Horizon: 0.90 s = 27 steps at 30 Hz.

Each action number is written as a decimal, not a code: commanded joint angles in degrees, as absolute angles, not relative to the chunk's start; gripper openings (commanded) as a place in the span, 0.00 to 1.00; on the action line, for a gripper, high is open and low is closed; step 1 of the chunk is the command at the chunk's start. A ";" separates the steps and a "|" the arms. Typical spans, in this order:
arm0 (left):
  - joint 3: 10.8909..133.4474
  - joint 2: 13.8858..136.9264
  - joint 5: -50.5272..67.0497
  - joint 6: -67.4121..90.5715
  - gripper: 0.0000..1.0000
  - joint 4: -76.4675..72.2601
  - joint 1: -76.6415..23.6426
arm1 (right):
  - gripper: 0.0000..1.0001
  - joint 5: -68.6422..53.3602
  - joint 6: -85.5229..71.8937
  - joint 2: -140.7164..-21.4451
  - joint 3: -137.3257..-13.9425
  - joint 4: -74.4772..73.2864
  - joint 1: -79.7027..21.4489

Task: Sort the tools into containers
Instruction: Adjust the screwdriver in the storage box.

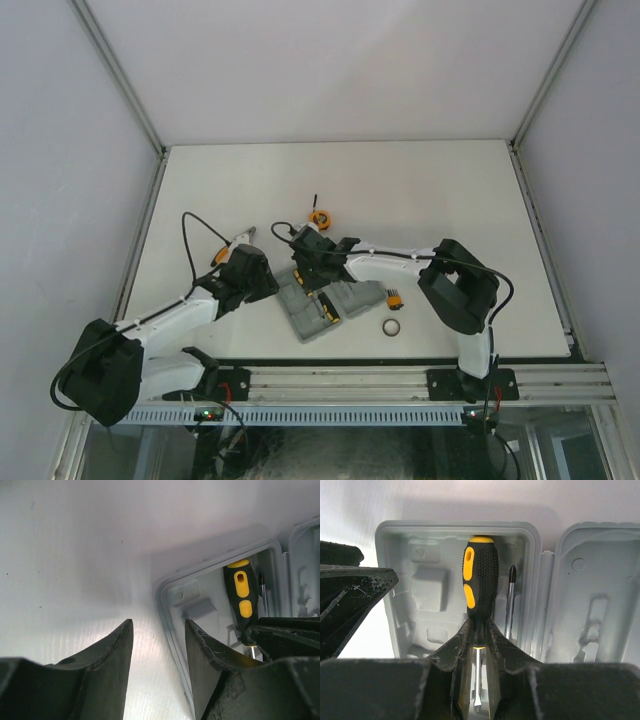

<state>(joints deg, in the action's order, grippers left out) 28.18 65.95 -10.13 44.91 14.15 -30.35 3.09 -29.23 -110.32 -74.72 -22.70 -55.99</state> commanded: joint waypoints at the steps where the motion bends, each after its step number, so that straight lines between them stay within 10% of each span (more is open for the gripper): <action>1: 29.18 66.73 -9.58 44.34 0.50 11.91 -30.14 | 0.11 4.11 -28.16 -111.36 -77.18 -23.85 -56.51; 27: 27.35 70.98 -6.58 44.47 0.37 6.85 -30.21 | 0.00 2.32 -31.29 -122.02 -83.30 -40.77 -58.01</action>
<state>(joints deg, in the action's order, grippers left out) 28.18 69.87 -8.16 44.93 9.82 -30.28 3.90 -29.85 -116.44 -85.71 -34.72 -56.82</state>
